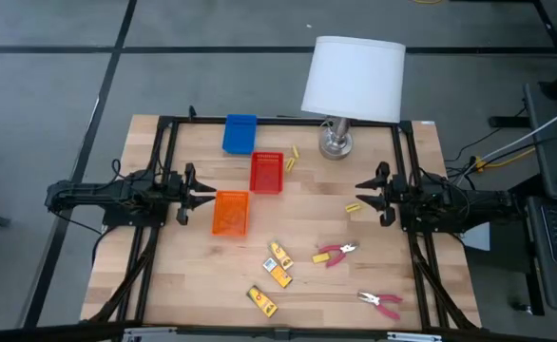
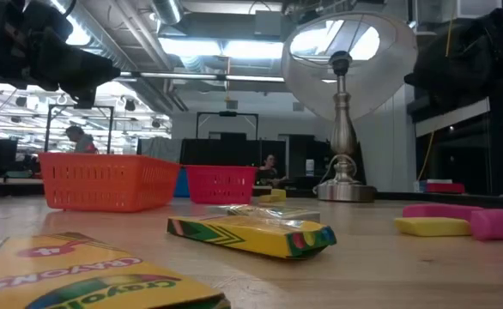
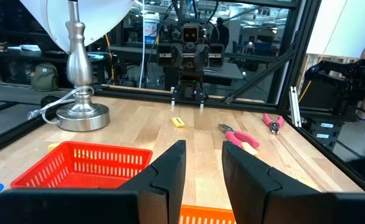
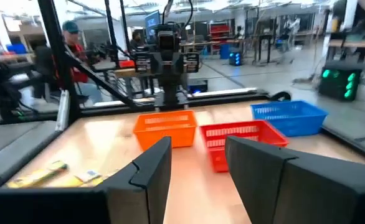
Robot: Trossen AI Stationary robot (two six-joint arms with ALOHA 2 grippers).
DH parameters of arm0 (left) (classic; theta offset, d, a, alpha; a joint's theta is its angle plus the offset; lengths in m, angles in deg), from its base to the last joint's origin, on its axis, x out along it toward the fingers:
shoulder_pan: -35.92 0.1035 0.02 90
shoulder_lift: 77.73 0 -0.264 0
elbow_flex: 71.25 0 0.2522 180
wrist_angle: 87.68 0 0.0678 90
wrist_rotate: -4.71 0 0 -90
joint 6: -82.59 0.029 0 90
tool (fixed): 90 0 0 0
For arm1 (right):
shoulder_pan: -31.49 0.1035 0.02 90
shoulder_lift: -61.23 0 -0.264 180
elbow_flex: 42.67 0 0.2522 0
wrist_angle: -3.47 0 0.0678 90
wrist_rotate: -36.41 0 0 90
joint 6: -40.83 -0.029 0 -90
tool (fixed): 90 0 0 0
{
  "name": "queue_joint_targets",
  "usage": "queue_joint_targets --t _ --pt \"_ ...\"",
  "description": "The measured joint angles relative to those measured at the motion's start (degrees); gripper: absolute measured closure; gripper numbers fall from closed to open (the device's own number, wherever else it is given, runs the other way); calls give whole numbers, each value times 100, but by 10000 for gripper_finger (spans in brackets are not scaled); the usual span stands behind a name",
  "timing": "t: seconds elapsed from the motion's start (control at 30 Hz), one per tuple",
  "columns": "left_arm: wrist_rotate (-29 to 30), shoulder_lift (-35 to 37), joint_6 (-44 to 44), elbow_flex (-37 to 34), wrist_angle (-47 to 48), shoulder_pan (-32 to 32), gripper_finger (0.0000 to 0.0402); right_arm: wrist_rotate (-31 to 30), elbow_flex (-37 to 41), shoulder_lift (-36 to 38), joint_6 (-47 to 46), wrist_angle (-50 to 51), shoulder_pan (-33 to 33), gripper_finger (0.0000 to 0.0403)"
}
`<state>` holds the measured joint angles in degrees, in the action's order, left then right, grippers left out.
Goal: Pick & Place School Supplies
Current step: Put the yellow crayon box into the blue bin
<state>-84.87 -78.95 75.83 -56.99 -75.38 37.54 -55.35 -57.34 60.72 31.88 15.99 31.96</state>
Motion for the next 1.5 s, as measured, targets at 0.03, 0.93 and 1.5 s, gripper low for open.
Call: queue_joint_targets --t 0.03,0.93,1.5 --pt "0 -1 0 2 0 -1 302 17 -1 0 -410 -4 0 247" --pt "833 1 695 1 -298 1 302 -1934 2 -2 -4972 -232 0 247" --pt "1286 -107 -3323 12 -4168 -1 302 -1551 -5 -617 -4962 -2847 2 247"
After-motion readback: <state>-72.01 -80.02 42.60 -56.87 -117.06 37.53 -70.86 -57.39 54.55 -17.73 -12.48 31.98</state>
